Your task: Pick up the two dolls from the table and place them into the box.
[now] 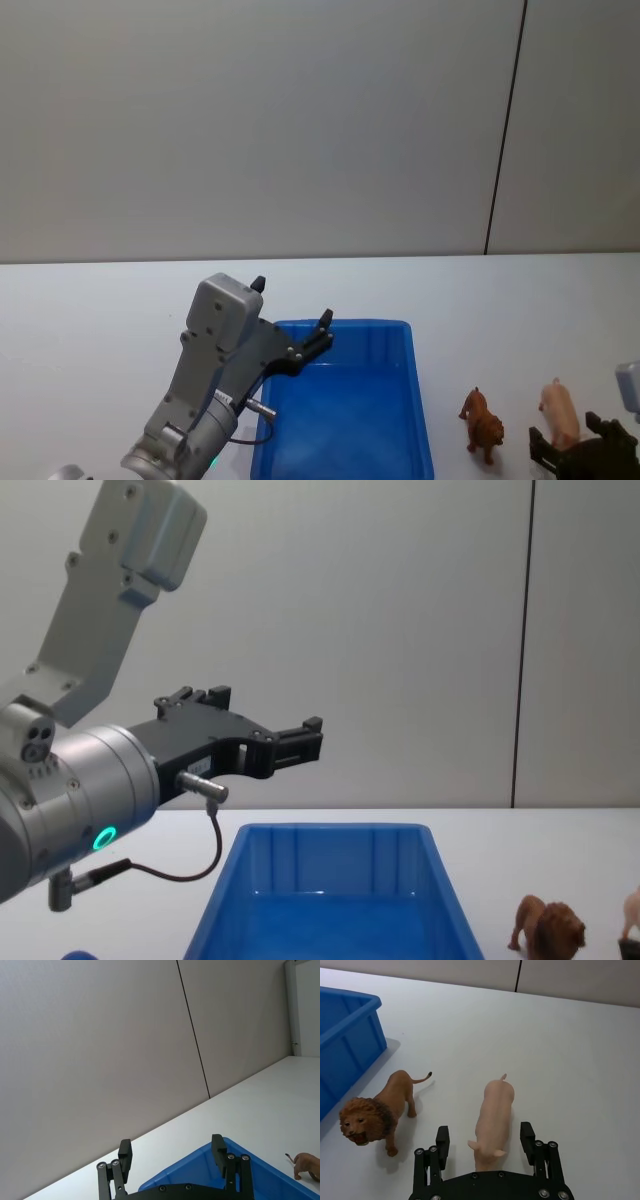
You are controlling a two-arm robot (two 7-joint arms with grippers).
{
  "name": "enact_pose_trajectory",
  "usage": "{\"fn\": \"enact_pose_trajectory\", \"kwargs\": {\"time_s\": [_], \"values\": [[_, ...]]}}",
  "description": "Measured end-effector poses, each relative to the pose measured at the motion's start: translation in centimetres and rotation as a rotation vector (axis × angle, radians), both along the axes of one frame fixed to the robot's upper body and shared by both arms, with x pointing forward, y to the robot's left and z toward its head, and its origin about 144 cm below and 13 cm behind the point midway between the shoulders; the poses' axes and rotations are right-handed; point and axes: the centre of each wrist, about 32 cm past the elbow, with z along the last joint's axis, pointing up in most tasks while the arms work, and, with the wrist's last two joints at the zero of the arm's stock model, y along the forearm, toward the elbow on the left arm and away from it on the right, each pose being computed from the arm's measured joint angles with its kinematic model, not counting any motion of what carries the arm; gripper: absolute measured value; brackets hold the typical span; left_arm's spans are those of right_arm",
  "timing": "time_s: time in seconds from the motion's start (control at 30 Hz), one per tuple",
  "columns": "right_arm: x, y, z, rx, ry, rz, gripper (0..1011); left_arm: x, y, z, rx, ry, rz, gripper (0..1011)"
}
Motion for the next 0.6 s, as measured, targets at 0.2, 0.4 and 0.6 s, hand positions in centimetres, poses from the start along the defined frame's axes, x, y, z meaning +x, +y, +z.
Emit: {"fn": "enact_pose_trajectory", "kwargs": {"time_s": [0.2, 0.4, 0.6], "values": [[0.3, -0.04, -0.27, 0.006, 0.022, -0.016, 755, 0.0, 0.0, 0.0, 0.0, 0.0, 0.0, 1001], [0.56, -0.05, -0.37, 0.009, 0.031, -0.03, 550, 0.0, 0.0, 0.0, 0.0, 0.0, 0.0, 1001], [0.72, -0.02, -0.29, 0.004, 0.022, -0.04, 379, 0.0, 0.0, 0.0, 0.0, 0.0, 0.0, 1001]]}}
